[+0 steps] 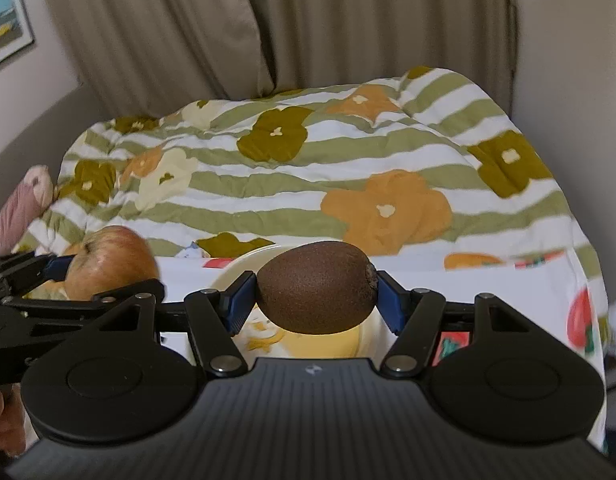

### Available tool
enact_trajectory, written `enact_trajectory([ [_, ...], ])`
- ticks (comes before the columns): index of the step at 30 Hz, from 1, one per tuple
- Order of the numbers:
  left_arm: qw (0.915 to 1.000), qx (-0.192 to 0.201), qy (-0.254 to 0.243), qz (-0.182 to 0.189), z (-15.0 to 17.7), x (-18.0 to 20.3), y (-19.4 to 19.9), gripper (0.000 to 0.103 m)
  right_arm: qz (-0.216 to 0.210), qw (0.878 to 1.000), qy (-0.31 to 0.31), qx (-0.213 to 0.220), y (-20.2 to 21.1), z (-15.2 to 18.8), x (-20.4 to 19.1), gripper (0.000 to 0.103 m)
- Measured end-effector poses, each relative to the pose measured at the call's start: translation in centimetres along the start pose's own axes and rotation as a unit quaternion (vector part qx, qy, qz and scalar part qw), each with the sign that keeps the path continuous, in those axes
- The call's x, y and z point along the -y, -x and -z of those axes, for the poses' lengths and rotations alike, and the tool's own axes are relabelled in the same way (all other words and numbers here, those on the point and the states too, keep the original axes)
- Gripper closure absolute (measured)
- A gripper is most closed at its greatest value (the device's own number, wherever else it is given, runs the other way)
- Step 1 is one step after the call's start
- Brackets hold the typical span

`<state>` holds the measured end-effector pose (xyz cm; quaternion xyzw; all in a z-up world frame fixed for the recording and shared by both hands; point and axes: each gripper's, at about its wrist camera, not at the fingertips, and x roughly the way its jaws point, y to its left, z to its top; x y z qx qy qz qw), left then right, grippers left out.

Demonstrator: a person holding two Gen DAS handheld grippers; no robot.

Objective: Organize fruits
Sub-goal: 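Carry the apple into the bowl and open the left tool while the right tool carries the kiwi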

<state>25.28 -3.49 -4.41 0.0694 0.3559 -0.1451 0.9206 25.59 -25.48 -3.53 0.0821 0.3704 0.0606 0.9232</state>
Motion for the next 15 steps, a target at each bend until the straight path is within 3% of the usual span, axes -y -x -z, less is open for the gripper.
enact_trajectory([
  [15, 0.9974, -0.064, -0.018, -0.029, -0.1, 2.6, -12.5, 0.025, -0.046, 0.996, 0.064, -0.045, -7.9, 0.4, 4.4, 0.024],
])
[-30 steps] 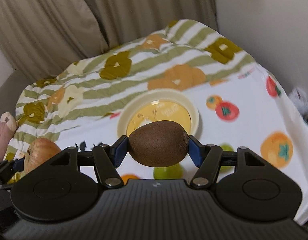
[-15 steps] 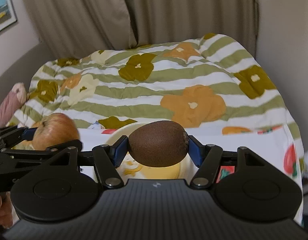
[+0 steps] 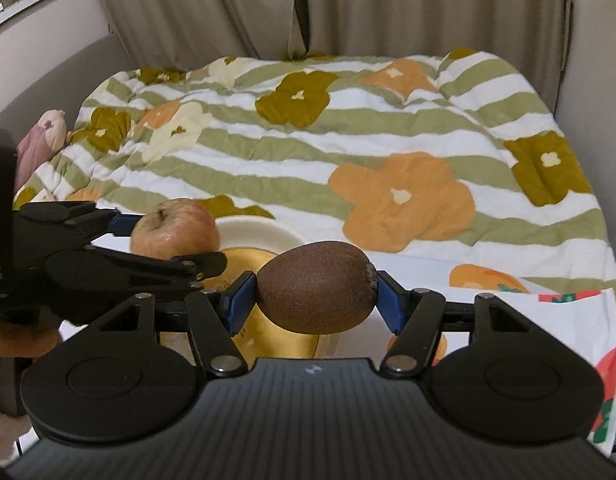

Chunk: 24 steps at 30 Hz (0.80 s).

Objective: Organize fruits
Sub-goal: 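Carry the apple into the bowl and open the left tool while the right tool carries the kiwi, then lower the kiwi into the bowl beside the apple and open the right tool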

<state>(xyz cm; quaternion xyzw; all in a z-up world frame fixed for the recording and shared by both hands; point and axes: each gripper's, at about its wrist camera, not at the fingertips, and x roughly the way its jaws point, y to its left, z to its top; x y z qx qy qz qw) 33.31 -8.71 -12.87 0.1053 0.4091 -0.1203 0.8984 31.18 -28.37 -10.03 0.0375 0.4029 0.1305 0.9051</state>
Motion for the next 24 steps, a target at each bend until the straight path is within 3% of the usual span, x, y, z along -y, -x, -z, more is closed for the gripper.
enact_trajectory([
  [11, 0.9992, -0.018, -0.032, -0.012, 0.0, 1.3, -2.6, 0.025, -0.007, 1.0, 0.015, -0.017, -1.4, 0.3, 0.9, 0.024],
  [14, 0.9991, 0.001, -0.042, -0.01, -0.1, 1.2, -1.8, 0.018, -0.011, 1.0, 0.019, -0.017, -1.4, 0.2, 0.7, 0.024],
  [16, 0.9988, 0.014, -0.046, -0.015, -0.4, 0.9, -0.9, 0.004, -0.012, 1.0, 0.023, -0.017, -1.2, 0.3, 0.6, 0.024],
  [24, 0.9998, 0.011, -0.006, -0.017, 0.8, -1.6, 2.0, 0.004, -0.013, 0.999, 0.043, -0.024, -1.4, 0.5, -0.1, 0.024],
])
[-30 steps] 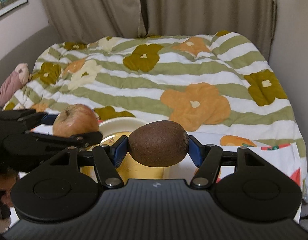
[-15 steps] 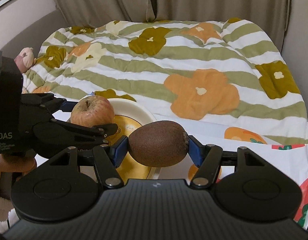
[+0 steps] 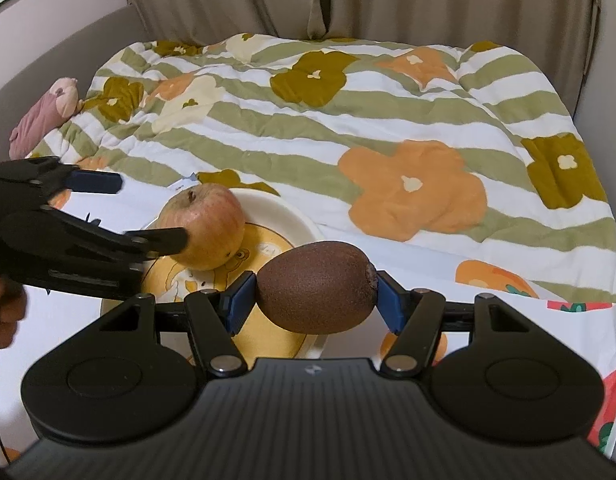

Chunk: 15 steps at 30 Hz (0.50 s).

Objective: Organize fruits
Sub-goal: 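Lower the kiwi into the bowl beside the apple and open the right tool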

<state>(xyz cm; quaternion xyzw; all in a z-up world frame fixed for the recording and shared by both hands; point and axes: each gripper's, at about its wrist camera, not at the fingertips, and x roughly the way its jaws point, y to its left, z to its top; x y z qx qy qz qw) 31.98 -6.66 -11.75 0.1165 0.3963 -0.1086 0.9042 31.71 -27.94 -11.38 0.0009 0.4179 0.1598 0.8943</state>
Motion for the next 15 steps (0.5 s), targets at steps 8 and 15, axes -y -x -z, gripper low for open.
enact_trajectory([
  [8, 0.9993, 0.001, 0.038, -0.008, 1.6, -1.9, 3.1, 0.004, -0.013, 1.0, 0.028, -0.002, -1.1, -0.5, -2.1, 0.024],
  [15, 0.9985, 0.002, 0.053, -0.016, 3.0, -2.2, 4.8, 0.004, -0.006, 0.996, 0.091, 0.003, -3.0, -0.3, -3.7, 0.024],
])
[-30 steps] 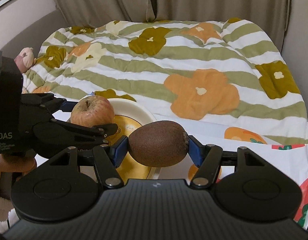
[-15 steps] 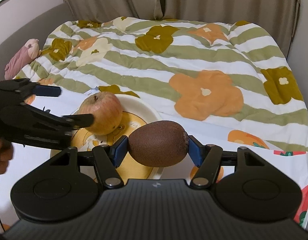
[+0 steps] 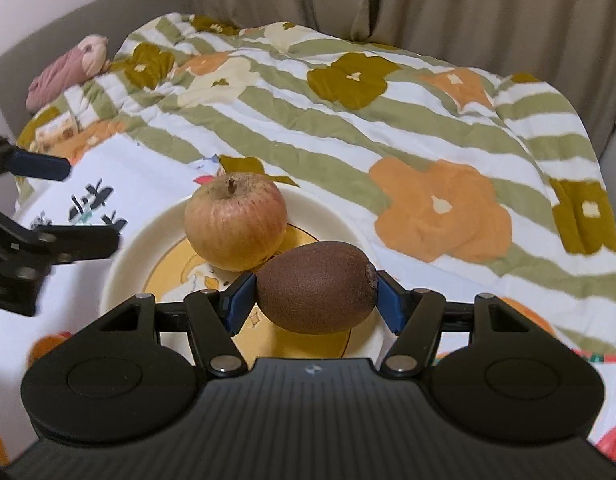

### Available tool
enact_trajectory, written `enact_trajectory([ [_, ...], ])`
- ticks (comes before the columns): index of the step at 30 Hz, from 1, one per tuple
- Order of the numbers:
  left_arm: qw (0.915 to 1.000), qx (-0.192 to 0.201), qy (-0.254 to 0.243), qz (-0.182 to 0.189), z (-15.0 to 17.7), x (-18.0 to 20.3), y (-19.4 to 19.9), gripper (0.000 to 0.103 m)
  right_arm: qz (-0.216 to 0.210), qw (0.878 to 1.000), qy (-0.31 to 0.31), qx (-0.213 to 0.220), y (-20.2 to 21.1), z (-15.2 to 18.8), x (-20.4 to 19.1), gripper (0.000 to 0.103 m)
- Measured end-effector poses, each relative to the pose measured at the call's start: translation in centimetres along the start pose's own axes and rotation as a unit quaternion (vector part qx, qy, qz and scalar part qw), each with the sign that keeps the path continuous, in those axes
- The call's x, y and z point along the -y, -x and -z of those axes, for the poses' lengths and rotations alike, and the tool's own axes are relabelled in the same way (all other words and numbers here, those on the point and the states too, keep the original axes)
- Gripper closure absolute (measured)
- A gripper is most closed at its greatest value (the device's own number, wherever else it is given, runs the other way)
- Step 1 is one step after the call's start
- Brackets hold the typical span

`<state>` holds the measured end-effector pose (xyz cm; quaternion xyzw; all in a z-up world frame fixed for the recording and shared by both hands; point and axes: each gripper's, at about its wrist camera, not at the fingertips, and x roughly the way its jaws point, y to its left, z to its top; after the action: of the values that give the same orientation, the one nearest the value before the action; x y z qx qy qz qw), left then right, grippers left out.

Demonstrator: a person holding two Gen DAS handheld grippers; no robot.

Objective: Organize fruits
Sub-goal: 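Lower the kiwi into the bowl beside the apple and open the right tool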

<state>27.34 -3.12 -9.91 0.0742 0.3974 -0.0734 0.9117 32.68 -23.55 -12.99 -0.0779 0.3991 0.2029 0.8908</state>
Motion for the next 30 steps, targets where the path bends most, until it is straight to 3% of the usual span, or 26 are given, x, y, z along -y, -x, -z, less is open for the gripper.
enact_trajectory([
  [14, 0.9993, -0.01, 0.031, -0.019, 2.0, -0.4, 0.7, 0.004, 0.002, 0.997, 0.081, 0.005, -2.8, 0.6, -2.1, 0.02],
  [15, 0.9993, -0.009, 0.031, -0.021, 2.0, -0.3, 0.9, 0.004, 0.007, 0.996, 0.085, 0.012, -2.6, 0.7, -2.3, 0.017],
  [16, 0.9992, -0.008, 0.032, -0.022, 2.1, -0.3, 1.0, 0.004, 0.015, 0.995, 0.093, 0.021, -2.3, 0.7, -2.5, 0.005],
  [17, 0.9991, -0.008, 0.033, -0.024, 2.1, -0.3, 1.1, 0.004, 0.023, 0.994, 0.101, 0.03, -2.0, 0.8, -2.7, 0.0],
  [30, 0.9984, 0.017, 0.044, -0.03, 2.1, 0.1, 4.7, 0.004, 0.035, 0.995, 0.074, 0.061, 4.0, 0.8, -2.9, 0.0],
])
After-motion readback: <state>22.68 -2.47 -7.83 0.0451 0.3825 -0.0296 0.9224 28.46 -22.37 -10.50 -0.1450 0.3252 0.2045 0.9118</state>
